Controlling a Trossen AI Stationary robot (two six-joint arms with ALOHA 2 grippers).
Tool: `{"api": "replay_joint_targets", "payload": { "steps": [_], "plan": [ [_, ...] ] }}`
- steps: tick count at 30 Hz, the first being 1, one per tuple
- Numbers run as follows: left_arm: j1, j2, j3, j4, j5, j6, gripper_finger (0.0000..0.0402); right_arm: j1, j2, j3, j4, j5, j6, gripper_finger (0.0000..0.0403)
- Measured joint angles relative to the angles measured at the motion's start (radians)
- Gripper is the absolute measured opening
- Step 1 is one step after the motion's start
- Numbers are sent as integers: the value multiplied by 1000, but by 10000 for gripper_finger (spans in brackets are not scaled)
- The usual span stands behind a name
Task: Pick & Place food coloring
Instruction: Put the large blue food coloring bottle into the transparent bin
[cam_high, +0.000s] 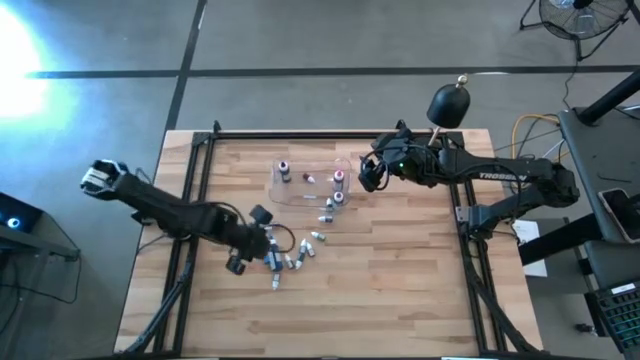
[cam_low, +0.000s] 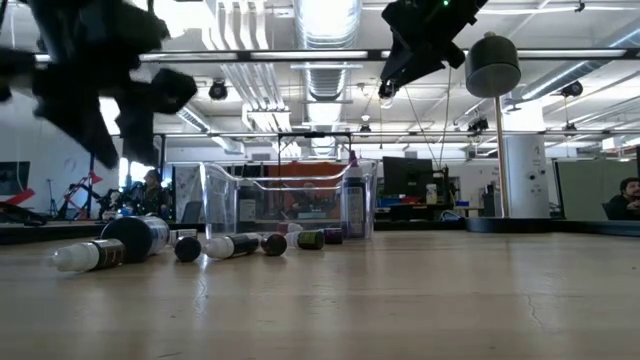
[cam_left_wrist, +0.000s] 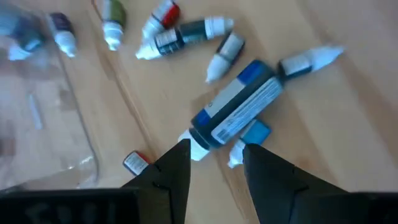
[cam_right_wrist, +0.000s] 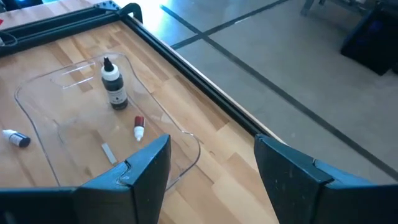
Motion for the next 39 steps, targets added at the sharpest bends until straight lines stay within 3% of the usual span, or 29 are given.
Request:
{"api": "replay_joint_targets", "payload": {
  "steps": [10, 19, 26, 32, 39],
  "plan": [
    [29, 202, -47, 99, -75, 198, 122, 0, 0, -2, -16, -27, 52, 224],
    [55, 205, -44, 120, -68, 238, 122, 1, 0, -12, -35, -30, 59, 224],
    [55, 252, -46, 189, 21, 219, 122, 1, 0, -30, -35, -30, 60, 224],
    [59, 314, -28, 181, 26, 170, 119, 1, 0, -44, -34, -30, 60, 224],
    [61, 307, 29, 35, 28, 48, 73, 0, 0, -51, -34, -30, 59, 224]
  ]
}}
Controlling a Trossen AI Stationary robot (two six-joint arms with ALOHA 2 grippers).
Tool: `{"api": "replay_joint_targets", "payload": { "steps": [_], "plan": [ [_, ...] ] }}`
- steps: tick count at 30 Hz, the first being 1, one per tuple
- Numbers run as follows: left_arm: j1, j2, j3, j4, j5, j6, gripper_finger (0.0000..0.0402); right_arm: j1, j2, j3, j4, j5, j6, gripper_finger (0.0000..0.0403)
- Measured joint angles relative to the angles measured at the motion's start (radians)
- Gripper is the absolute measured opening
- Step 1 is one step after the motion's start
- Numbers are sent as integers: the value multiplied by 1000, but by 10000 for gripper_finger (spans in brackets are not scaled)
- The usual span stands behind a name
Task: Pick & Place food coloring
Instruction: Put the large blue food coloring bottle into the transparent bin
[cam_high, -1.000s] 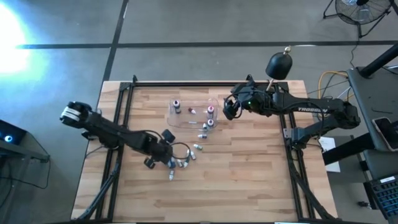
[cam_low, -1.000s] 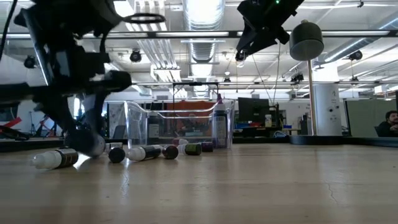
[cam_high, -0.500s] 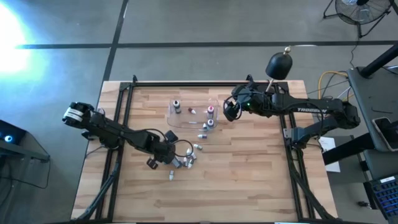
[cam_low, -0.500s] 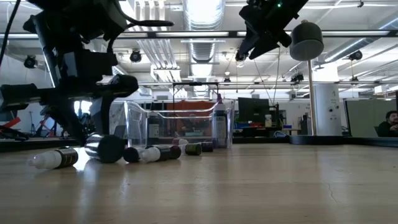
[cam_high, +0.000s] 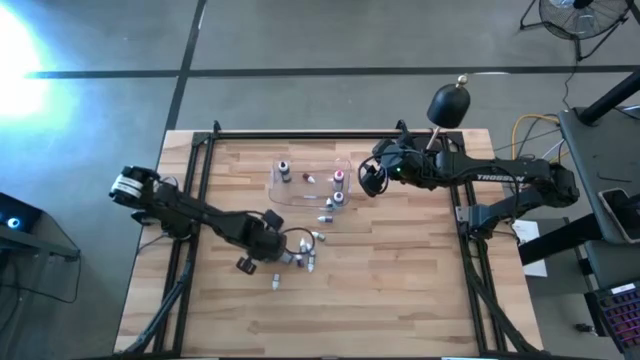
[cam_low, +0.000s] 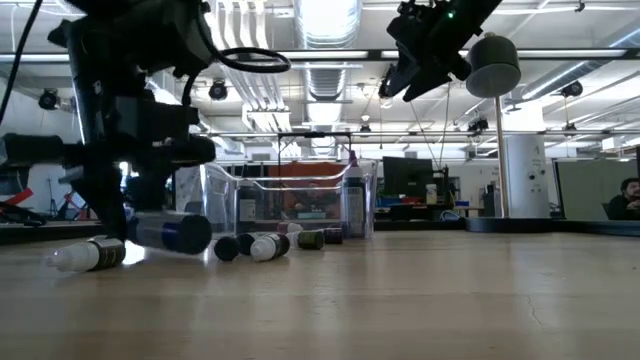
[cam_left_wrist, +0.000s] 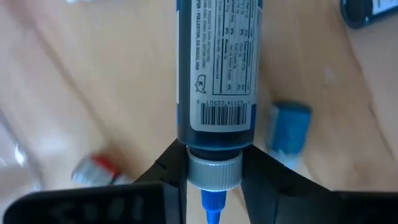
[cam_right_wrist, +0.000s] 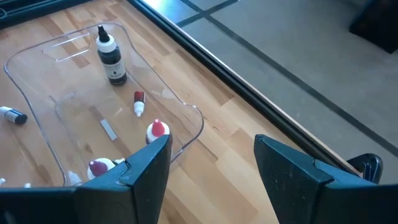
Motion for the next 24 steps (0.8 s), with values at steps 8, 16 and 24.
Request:
{"api": "replay_joint_targets", "payload": {
  "steps": [8, 16, 24],
  "plan": [
    [2, -145, 194, -399, -5, -216, 73, 0, 0, 0, 8, 0, -3, 224],
    [229, -218, 337, -590, 388, -758, 82, 1, 0, -1, 14, -94, 1, 224],
    [277, -219, 250, -654, 785, -1059, 84, 1, 9, -5, 46, -462, 46, 224]
  ]
}}
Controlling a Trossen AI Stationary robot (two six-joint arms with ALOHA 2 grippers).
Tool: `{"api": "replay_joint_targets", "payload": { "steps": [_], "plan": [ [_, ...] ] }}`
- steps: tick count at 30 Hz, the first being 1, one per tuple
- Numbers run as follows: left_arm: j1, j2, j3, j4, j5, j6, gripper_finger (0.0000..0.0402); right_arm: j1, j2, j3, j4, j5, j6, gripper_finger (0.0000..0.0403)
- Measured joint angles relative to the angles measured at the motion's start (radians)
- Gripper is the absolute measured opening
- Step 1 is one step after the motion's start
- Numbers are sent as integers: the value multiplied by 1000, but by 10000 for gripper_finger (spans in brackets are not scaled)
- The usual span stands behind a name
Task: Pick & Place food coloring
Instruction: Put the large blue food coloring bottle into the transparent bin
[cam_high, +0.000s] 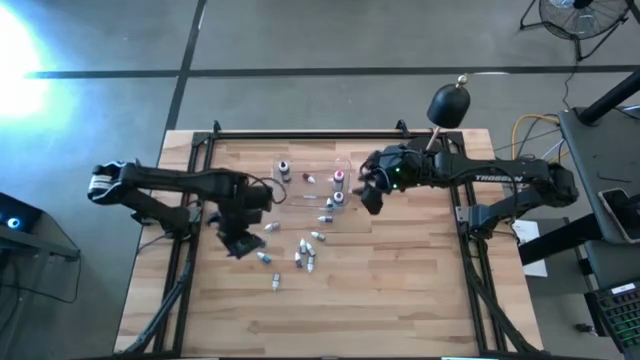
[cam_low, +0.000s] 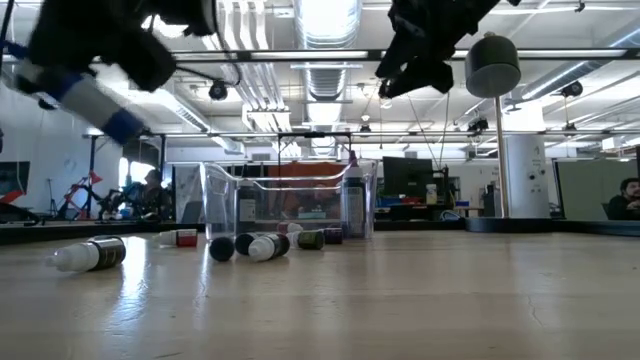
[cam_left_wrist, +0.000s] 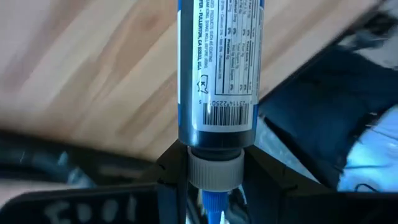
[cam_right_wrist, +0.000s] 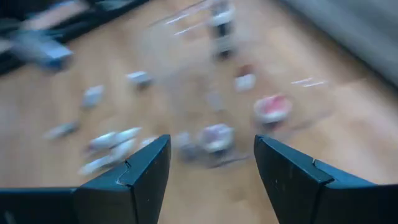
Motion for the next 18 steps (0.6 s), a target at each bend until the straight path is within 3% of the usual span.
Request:
{"api": "replay_joint_targets", "payload": {
  "steps": [3, 9, 18],
  "plan": [
    [-4, 4, -65, -70, 40, -17, 85, 8, 25, -2, -1, -66, 51, 224],
    [-19, 8, -234, -106, 180, -19, 86, 34, 81, -10, -12, -46, 121, 224],
    [-65, 10, -397, -89, 246, 8, 87, 50, 86, -10, -87, 266, 325, 224]
  ]
}}
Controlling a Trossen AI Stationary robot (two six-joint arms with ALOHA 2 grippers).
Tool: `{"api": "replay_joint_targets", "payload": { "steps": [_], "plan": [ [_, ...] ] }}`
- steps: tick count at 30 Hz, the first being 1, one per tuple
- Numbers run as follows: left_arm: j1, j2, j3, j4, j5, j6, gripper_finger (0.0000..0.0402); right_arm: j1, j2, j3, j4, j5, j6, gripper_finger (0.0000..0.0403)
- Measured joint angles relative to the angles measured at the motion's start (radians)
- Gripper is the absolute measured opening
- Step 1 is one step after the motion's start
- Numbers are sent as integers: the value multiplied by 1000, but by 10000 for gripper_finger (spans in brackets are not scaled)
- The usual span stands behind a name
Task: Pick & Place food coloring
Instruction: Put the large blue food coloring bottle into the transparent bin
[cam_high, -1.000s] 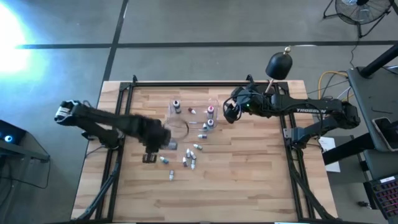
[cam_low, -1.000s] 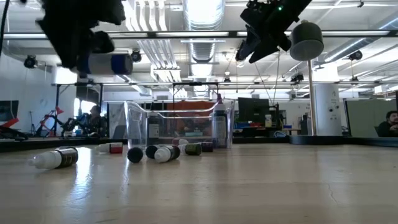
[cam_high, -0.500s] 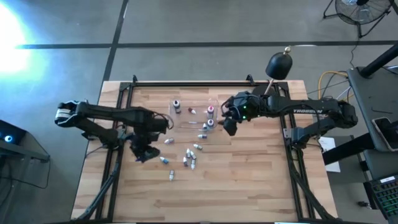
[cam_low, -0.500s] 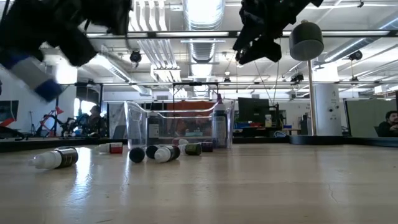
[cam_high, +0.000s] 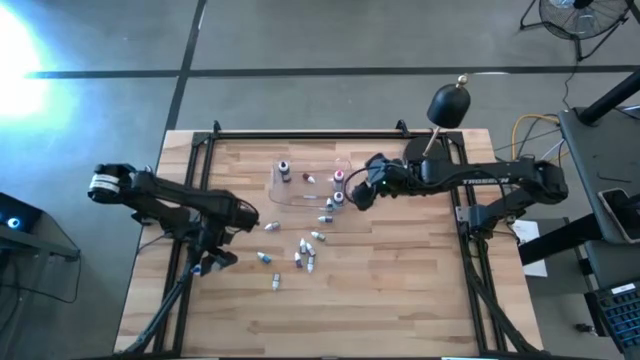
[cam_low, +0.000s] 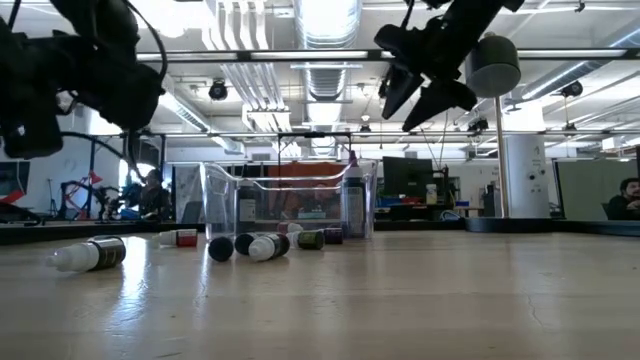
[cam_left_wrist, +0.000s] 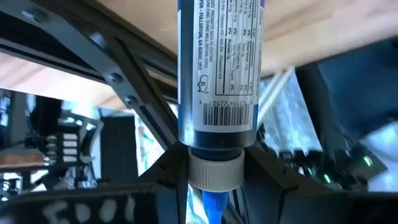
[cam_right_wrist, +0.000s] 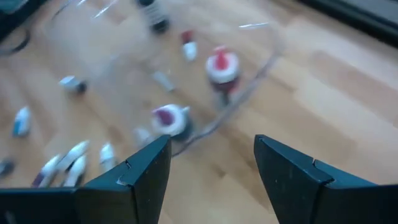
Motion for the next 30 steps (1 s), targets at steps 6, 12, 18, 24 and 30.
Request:
{"api": "replay_joint_targets", "payload": {
  "steps": [6, 12, 18, 24, 30],
  "plan": [
    [-4, 60, -28, 42, 43, 17, 88, 0, -17, 0, 6, 55, 48, 224],
    [-3, 155, -28, 115, 33, 62, 88, 0, -18, 0, 8, 75, 67, 224],
    [-3, 237, -21, 122, 34, 154, 88, 0, -18, 0, 7, 78, 83, 224],
    [-4, 262, -3, 114, 26, 234, 92, 0, -18, 0, 5, 79, 82, 224],
    [-3, 255, 50, 114, -4, 252, 140, 0, -18, 0, 4, 129, 75, 224]
  ]
}}
